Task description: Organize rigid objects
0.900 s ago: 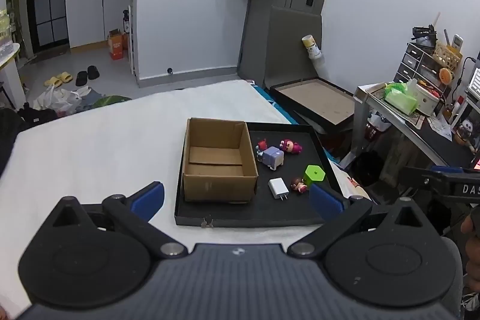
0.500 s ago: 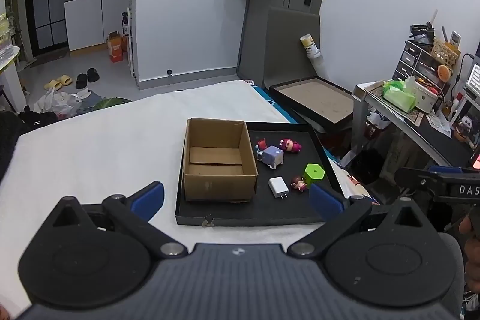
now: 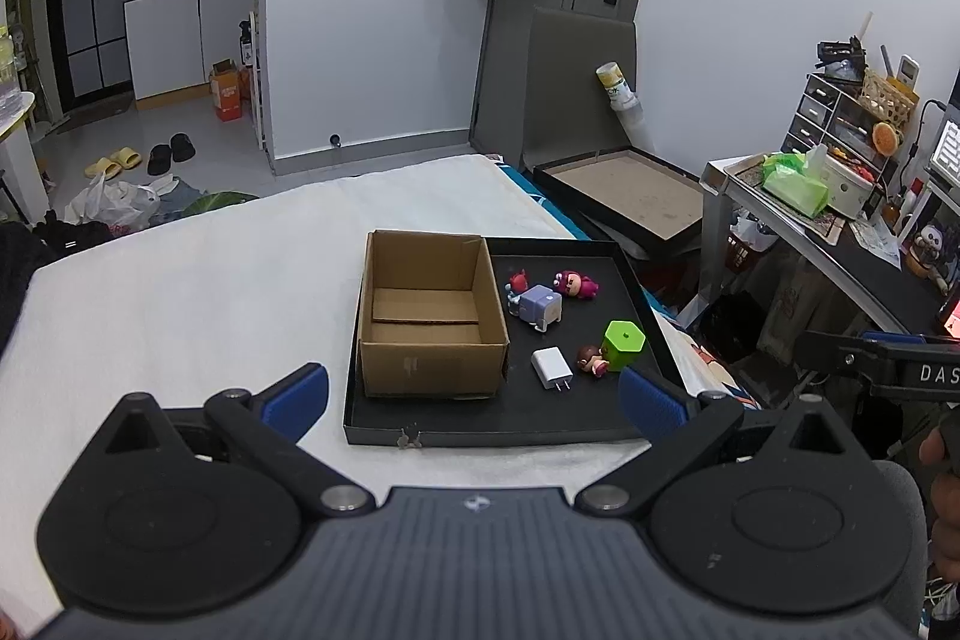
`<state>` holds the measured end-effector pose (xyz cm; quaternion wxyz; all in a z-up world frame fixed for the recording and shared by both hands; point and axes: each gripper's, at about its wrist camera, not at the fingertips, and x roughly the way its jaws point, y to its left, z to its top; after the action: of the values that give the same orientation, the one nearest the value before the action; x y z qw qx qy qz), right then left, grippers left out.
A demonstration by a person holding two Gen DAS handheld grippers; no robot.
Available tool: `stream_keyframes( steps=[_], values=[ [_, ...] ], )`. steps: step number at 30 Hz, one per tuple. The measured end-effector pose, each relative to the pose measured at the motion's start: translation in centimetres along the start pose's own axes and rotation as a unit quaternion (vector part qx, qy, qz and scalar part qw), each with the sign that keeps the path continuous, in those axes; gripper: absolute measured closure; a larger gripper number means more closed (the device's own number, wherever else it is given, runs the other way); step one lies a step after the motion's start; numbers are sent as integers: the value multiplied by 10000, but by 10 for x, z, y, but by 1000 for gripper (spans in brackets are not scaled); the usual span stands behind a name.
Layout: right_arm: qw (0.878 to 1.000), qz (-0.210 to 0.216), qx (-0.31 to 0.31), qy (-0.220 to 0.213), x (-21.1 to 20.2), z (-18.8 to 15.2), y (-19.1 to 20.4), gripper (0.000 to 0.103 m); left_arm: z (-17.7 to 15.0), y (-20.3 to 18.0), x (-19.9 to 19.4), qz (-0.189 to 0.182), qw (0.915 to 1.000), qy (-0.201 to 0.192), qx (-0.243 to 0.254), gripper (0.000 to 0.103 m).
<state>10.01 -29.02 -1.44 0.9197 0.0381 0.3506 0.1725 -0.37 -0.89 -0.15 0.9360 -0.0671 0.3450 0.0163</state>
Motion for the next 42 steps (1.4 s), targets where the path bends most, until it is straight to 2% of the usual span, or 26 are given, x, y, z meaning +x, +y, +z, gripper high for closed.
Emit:
stream_keyframes(
  steps=[42],
  values=[
    [10000,-46,-16,42,3,-1,-2,0,-2,-3,6,-1,10000,59,-21,1]
  ],
)
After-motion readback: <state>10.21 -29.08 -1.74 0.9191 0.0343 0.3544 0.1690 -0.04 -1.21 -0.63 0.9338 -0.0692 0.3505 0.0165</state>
